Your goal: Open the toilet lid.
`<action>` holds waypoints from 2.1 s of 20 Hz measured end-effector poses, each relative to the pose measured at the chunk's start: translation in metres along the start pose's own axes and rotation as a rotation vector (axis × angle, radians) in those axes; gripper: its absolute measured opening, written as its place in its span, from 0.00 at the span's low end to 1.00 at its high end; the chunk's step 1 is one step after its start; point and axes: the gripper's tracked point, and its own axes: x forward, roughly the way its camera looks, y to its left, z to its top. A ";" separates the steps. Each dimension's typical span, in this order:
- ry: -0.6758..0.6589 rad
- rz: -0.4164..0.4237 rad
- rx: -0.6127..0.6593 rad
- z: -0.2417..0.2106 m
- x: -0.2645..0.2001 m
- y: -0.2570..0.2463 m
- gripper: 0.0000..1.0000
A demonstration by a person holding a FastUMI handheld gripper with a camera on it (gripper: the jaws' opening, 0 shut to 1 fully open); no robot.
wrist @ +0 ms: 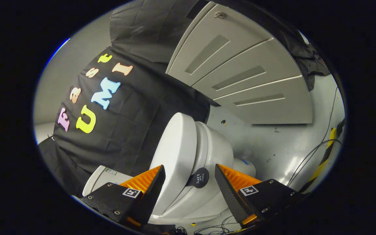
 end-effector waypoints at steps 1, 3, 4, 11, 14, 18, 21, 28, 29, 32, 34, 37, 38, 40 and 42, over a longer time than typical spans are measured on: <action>0.009 -0.012 0.008 -0.003 0.001 -0.004 0.94; 0.036 -0.042 0.018 -0.012 0.006 -0.013 0.93; 0.050 -0.046 0.023 -0.015 0.007 -0.017 0.89; 0.065 -0.003 0.058 -0.024 0.021 -0.008 0.63; 0.063 0.000 0.066 -0.027 0.027 -0.009 0.46; 0.072 -0.019 0.066 -0.029 0.031 -0.013 0.34; 0.066 -0.015 0.114 -0.023 0.029 -0.012 0.20; 0.060 -0.008 0.141 -0.025 0.029 -0.007 0.00; 0.075 -0.017 0.118 -0.025 0.029 -0.006 0.00; 0.109 -0.049 0.054 -0.024 0.027 -0.003 0.00; 0.114 -0.078 0.015 -0.021 0.026 0.001 0.00; 0.090 -0.077 -0.018 -0.011 0.017 0.023 0.00; 0.079 -0.063 -0.035 -0.008 0.015 0.034 0.00; 0.075 -0.032 -0.074 0.001 0.010 0.056 0.00; 0.083 -0.034 -0.125 0.004 0.006 0.068 0.00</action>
